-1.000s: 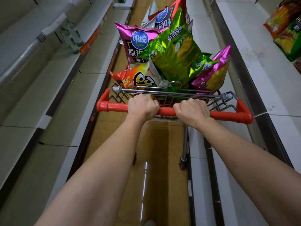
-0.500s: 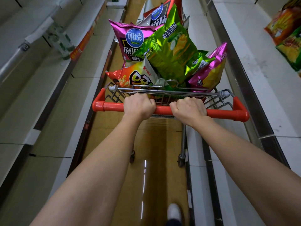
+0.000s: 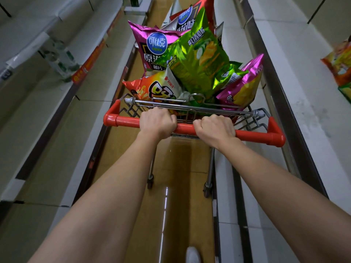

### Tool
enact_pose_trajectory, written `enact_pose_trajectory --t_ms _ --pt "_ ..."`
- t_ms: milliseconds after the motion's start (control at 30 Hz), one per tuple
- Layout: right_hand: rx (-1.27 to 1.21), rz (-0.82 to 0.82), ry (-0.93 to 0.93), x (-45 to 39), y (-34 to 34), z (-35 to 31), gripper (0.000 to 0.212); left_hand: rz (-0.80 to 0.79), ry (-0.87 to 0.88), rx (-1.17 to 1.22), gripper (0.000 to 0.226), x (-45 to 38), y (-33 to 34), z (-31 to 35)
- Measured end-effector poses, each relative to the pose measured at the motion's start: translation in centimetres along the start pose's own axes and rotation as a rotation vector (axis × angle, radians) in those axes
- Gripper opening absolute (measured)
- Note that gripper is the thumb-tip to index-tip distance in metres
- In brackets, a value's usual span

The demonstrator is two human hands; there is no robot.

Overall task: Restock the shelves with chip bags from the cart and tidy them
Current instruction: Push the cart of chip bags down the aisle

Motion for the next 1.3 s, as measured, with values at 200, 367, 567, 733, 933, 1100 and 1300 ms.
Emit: enact_pose_trajectory --t_ms 200,367,567,733,933,1100,1300 --pt "-0.008 -0.005 0.009 -7.0 -0.3 1.9 0.041 0.008 -0.003 -0.013 0.039 -7.4 -0.4 0.1" --pt "-0.022 0.01 0.018 -12.2 -0.3 3.4 0.039 0.011 0.012 -0.011 0.039 -12.9 -0.5 0.1" --pt "-0.004 0.004 0.032 -18.7 0.1 5.0 0.039 -0.001 0.029 -0.009 0.04 -19.6 -0.9 0.1" --pt "-0.006 -0.021 0.073 -23.5 0.1 6.4 0.039 -0.009 0.046 0.002 0.041 -24.7 -1.2 0.1" --pt "0.006 -0.039 0.089 -27.9 0.1 7.8 0.037 -0.007 0.072 0.008 0.041 -29.4 -1.2 0.3" --pt "0.021 -0.041 0.108 -30.9 0.2 8.5 0.041 -0.001 0.076 0.004 0.042 -32.5 -1.3 0.2" --pt "0.016 -0.037 0.101 -34.1 -0.3 9.4 0.039 -0.008 0.08 0.006 0.041 -36.1 -1.6 0.4"
Point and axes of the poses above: each hand's wrist, its own x-axis away from the middle knuckle, its own y-axis out of the palm, z = x × y, the point moved 4 cm from there along -x, towards the middle knuckle, and after that the axes turned 15 degrees about x, right-handed, at the moved point
